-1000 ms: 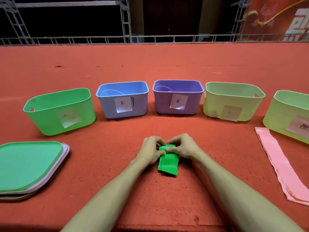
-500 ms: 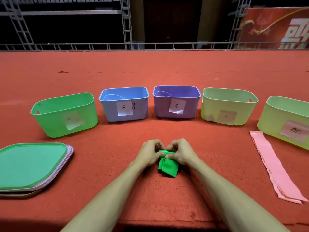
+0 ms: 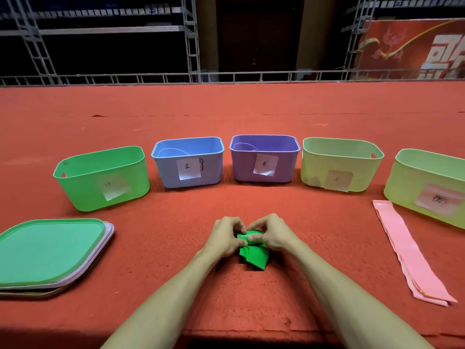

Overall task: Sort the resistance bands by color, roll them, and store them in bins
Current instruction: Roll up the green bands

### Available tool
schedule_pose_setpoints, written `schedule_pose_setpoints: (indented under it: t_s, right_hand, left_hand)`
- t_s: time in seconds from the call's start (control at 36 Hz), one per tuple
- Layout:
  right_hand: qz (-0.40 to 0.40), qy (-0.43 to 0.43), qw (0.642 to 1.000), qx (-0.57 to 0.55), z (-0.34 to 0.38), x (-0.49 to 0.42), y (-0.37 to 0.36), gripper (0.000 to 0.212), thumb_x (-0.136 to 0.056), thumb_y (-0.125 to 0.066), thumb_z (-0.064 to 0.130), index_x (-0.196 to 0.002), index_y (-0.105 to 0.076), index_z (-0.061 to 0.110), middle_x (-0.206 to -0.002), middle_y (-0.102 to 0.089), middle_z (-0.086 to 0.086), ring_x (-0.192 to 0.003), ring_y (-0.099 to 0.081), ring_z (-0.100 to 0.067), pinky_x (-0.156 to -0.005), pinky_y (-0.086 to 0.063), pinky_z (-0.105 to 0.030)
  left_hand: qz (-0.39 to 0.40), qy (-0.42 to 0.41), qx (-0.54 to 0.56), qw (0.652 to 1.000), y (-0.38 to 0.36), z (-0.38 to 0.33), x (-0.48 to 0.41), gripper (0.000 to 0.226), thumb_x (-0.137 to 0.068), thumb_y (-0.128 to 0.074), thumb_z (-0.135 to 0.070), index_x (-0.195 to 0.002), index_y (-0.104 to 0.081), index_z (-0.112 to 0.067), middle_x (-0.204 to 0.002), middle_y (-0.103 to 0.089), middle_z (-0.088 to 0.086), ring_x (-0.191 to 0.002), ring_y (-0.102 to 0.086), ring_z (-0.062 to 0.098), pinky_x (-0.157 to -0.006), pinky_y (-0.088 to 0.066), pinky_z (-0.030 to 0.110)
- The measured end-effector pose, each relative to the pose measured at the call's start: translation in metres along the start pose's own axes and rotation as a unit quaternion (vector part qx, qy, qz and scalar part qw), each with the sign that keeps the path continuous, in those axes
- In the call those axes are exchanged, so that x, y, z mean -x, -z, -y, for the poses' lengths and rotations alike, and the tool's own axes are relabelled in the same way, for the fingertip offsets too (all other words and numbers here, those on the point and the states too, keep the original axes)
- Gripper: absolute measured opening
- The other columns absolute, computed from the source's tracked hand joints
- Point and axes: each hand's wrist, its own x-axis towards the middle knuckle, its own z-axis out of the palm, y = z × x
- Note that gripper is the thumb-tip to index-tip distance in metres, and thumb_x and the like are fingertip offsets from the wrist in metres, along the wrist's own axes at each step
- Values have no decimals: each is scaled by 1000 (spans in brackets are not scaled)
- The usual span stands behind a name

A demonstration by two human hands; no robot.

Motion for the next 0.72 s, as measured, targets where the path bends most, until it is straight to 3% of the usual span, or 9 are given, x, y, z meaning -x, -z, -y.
schedule_pose_setpoints:
  t_s: [0.08, 0.14, 0.22, 0.31, 0.47, 0.64, 0.72]
  right_hand:
    - [10, -3, 1000, -11, -3, 2, -1, 29, -73, -82, 22, -101, -75, 19, -98, -74, 3, -87, -63, -4, -78, -46, -18]
    - [6, -7, 1000, -28, -4, 4, -3, 21, -69, -84, 20, -86, -74, 27, -93, -74, 5, -86, -65, -7, -83, -51, -25]
    - [2, -8, 999, -41, -5, 7, -4, 28, -67, -86, 16, -68, -65, 34, -86, -73, 7, -81, -63, -5, -82, -52, -26]
    - [-1, -10, 999, -51, -6, 9, -4, 29, -66, -86, 12, -65, -65, 32, -85, -73, 6, -79, -63, -5, -82, -53, -29]
    - [-8, -5, 998, -66, -13, 11, -9, 31, -61, -88, 11, -63, -65, 31, -87, -74, 5, -81, -66, -9, -86, -55, -36]
    - [-30, 8, 997, -67, -11, 21, -8, 34, -62, -89, 12, -65, -62, 33, -90, -72, 7, -86, -68, -7, -86, -53, -22]
    - [-24, 18, 997, -69, -11, 22, -7, 28, -63, -88, 17, -64, -65, 33, -88, -73, 8, -86, -69, -7, -86, -54, -24]
  left_hand:
    - [9, -2, 4, 1000, -1, 0, 2, 27, -66, -82, -8, -78, -63, -21, -83, -69, -2, -73, -59, 8, -66, -47, 19]
    - [17, -8, 12, 1000, 0, 0, 4, 27, -66, -82, -9, -80, -62, -21, -86, -69, -1, -72, -59, 9, -67, -49, 21]
    - [24, -16, 33, 999, 1, 2, 3, 21, -69, -81, -16, -79, -64, -23, -82, -69, -3, -77, -64, 13, -76, -54, 27]
    - [38, -10, 39, 998, 2, 1, 3, 20, -75, -76, -12, -76, -63, -28, -82, -69, -2, -83, -66, 15, -85, -54, 35]
    - [41, -9, 36, 998, 0, 5, 5, 26, -74, -79, -15, -77, -58, -31, -81, -67, -3, -74, -60, 11, -80, -54, 36]
    - [21, -5, 28, 999, -4, 3, 11, 24, -71, -81, -16, -82, -63, -28, -85, -70, -7, -84, -67, 13, -80, -54, 29]
    - [12, -14, 20, 1000, -7, 4, 13, 24, -69, -83, -18, -82, -64, -25, -84, -71, -5, -83, -67, 15, -78, -54, 30]
